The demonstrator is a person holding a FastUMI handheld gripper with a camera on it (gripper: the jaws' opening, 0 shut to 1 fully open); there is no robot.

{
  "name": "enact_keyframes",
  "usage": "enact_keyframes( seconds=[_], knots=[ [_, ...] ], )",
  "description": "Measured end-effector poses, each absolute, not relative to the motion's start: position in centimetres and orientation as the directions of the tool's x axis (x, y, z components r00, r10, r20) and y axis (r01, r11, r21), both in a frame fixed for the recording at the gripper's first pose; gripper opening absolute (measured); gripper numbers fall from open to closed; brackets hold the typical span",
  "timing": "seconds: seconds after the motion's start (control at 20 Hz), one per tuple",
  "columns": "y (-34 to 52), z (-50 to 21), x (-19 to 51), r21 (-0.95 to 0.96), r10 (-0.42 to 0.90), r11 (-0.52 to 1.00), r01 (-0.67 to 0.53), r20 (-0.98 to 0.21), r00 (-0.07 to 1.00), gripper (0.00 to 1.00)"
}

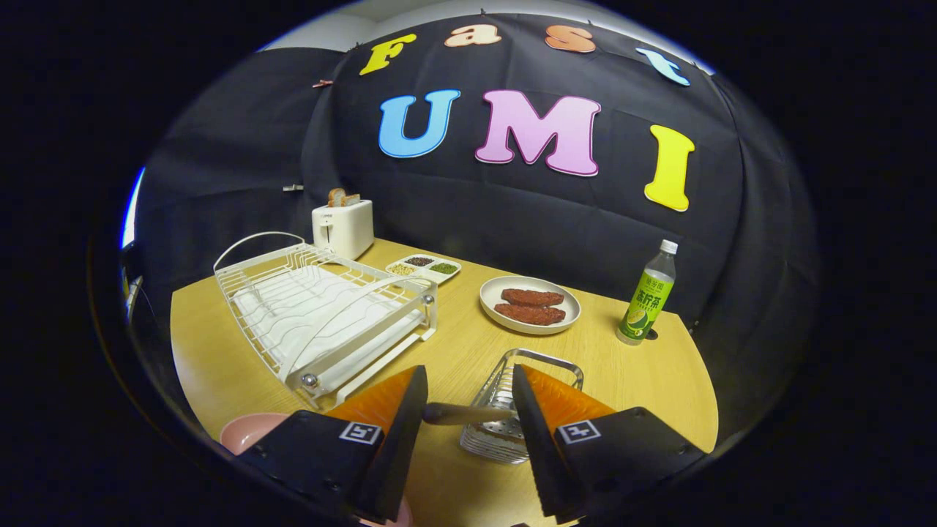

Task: Take the plate from the dish rack, then take the spoon from the basket and place it into the plate.

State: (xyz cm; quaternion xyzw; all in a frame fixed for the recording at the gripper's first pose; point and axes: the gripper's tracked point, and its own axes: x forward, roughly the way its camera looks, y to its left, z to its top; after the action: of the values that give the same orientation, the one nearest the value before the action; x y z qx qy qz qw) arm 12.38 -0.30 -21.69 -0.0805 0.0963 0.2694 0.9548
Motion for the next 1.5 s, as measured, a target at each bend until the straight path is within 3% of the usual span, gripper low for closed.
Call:
enact_keyframes(
  seconds=[0.1, 0.4, 0.8, 1.1, 1.5],
  knots=[
    [-0.1, -21.6, 13.1, -0.134, 0.497, 0.838, -0.530, -0.217, 0.840, 0.56],
    [0.3, -23.0, 13.7, -0.187, 0.500, 0.818, -0.545, -0.239, 0.833, 0.54],
    [-0.5, -21.1, 15.0, -0.261, 0.459, 0.833, -0.487, -0.163, 0.873, 0.22],
    [-1.3, -18.9, 16.4, -0.229, 0.447, 0.849, -0.476, -0.168, 0.879, 0.19],
    [-3.0, -10.4, 15.5, -0.181, 0.431, 0.878, -0.443, -0.107, 0.896, 0.19]
  ],
)
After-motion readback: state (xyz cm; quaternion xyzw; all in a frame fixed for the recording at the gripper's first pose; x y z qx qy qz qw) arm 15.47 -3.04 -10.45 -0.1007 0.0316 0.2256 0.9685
